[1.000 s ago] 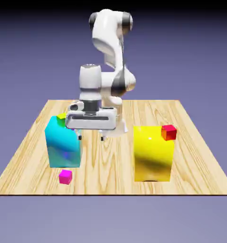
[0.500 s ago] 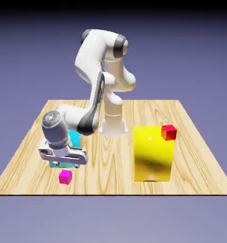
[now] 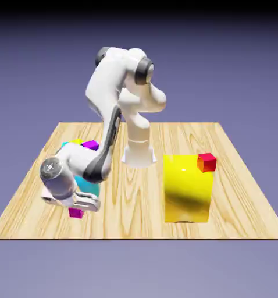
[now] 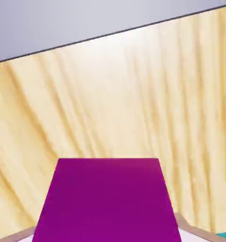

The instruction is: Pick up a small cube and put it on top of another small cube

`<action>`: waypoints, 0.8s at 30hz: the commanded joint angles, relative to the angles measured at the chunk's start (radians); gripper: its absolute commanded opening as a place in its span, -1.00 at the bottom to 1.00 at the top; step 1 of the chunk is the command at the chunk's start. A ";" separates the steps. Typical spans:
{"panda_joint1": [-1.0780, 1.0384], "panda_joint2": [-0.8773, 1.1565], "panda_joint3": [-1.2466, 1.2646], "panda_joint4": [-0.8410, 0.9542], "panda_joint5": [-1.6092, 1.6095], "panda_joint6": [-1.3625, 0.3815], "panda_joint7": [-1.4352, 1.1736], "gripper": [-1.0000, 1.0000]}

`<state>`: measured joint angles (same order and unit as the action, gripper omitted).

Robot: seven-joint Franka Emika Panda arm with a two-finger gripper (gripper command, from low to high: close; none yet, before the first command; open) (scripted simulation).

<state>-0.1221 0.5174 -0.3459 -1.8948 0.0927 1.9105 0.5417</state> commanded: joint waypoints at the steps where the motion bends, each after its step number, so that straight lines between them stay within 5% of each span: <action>1: -0.009 -0.036 0.000 -0.010 -0.012 -0.024 0.013 -1.00; 18: -0.161 -0.633 0.005 -0.182 -0.155 -0.422 0.203 -1.00; 24: -0.166 -0.649 0.002 -0.363 -0.163 -0.255 0.209 -1.00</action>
<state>-0.2882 -0.1312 -0.3438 -2.2578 -0.0683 1.6550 0.7501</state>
